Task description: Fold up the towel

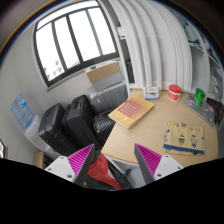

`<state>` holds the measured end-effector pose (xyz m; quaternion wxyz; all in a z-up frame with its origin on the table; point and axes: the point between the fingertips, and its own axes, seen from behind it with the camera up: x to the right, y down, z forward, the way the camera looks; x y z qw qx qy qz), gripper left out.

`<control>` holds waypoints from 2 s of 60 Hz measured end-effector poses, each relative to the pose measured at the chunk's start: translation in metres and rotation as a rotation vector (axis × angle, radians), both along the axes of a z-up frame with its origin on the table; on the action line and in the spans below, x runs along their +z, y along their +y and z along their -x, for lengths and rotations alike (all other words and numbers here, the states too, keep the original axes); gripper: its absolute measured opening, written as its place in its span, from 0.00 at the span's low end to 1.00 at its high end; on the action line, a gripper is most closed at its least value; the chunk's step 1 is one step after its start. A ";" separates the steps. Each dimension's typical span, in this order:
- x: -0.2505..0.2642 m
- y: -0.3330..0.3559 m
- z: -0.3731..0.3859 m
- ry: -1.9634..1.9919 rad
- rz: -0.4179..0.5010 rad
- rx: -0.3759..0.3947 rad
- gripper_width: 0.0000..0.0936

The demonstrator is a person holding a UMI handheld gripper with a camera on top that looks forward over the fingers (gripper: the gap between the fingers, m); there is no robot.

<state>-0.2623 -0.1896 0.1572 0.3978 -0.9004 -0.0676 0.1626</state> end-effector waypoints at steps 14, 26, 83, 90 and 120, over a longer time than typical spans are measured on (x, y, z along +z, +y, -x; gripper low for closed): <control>-0.016 0.061 -0.071 -0.041 -0.014 -0.140 0.88; -0.081 0.128 -0.152 -0.074 0.063 -0.285 0.83; -0.104 0.172 -0.251 -0.080 0.004 -0.280 0.04; -0.078 0.167 -0.293 -0.058 -0.013 -0.330 0.04; -0.149 0.115 -0.415 -0.141 0.173 -0.490 0.35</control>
